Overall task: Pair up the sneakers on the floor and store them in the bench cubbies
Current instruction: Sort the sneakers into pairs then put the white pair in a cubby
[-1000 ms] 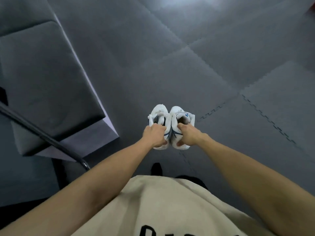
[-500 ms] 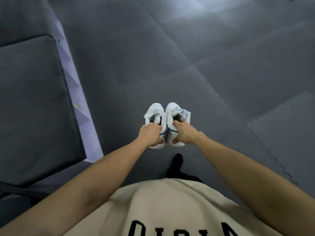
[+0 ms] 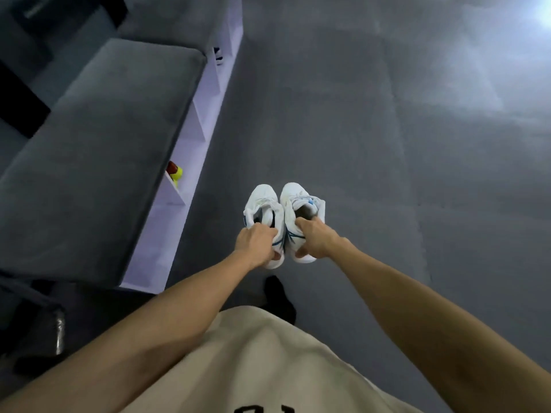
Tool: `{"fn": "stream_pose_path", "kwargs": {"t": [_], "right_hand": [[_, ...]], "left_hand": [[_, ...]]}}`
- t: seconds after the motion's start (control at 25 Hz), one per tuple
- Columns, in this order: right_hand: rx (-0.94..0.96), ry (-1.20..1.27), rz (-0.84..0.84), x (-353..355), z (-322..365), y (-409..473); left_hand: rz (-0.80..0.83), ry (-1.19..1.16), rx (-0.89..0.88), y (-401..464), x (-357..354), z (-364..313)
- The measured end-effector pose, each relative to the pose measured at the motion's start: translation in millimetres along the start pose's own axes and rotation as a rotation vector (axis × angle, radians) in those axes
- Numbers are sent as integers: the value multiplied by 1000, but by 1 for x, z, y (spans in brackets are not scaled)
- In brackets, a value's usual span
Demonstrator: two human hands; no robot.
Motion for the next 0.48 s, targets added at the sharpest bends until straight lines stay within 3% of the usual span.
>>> {"fn": "stream_pose_path", "kwargs": {"t": [0.2, 0.48], "right_hand": [[204, -128, 105, 58, -3, 96], [555, -388, 337, 89, 37, 200]], "left_hand": [[-38, -139, 233, 72, 24, 15], [-21, -374, 690, 99, 33, 42]]}}
Point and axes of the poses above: each hand's wrist, its own y-axis towards the middle knuckle, its own x-axis out of the back of the hand, z = x × y, the point moved 3 cm from there along y, towards the middle knuckle, and after that the axes turned 8 degrees about x, right-handed, at the moved point
